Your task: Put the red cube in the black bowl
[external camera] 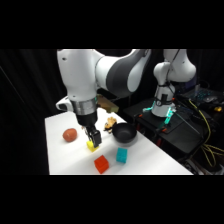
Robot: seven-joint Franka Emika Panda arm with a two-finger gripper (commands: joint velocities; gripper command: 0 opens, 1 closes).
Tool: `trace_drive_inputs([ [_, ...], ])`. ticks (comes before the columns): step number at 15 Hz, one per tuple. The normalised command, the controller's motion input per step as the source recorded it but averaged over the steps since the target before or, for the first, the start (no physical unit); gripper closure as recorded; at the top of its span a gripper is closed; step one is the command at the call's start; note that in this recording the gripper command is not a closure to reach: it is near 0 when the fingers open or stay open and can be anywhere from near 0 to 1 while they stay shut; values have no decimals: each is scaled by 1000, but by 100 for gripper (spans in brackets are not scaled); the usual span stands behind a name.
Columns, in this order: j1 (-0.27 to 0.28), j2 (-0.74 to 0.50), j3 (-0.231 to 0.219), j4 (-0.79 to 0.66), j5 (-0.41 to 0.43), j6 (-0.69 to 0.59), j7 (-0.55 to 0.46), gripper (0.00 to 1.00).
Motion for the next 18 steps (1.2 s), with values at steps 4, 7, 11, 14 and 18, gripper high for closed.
trace_drive_inputs([
  [4, 162, 212, 7, 213, -16, 96, 144, 0],
  [7, 101, 175, -8, 105, -7, 166, 101, 0],
  [11, 20, 170, -38, 33, 2, 237, 18, 0],
  [14, -10, 98, -40, -10, 13, 231, -38, 0],
  [18, 9, 23, -41, -36, -2, 199, -35, 0],
])
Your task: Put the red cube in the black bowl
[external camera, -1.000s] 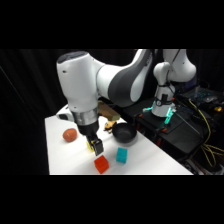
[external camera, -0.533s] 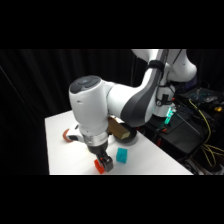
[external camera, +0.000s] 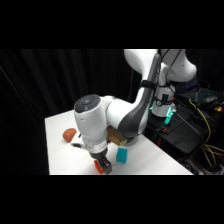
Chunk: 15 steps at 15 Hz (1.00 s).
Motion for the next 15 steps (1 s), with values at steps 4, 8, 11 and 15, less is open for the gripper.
trace_drive_inputs([
  [4, 56, -47, -91, -102, -90, 191, -2, 0],
  [8, -1, -29, -51, -88, -54, 183, -57, 0],
  [11, -67, 20, 16, -40, 23, 184, -126, 0],
  [15, -144, 66, 81, -2, 124, 185, -218, 0],
])
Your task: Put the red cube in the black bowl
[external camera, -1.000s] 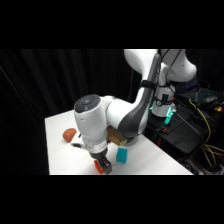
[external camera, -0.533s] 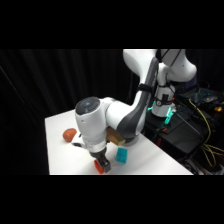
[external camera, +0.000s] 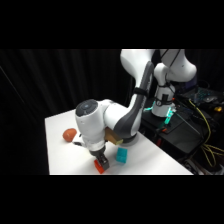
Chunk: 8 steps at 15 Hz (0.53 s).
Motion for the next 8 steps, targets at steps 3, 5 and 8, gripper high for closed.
trace_drive_inputs([
  [3, -137, 43, 103, 13, 153, 160, -235, 0],
  [5, -87, -13, 80, -16, 137, 187, -172, 100],
  [8, -31, -105, 35, -66, 83, 136, -119, 100],
])
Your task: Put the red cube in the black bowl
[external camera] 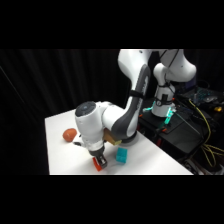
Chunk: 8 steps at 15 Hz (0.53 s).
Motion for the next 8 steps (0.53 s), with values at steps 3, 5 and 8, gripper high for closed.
trace_drive_inputs([
  [3, 20, -246, -32, -159, 35, 33, -31, 100],
  [5, 32, -463, -77, -290, 38, -110, 68, 100],
  [8, 35, -717, -75, -490, 15, -129, 82, 100],
])
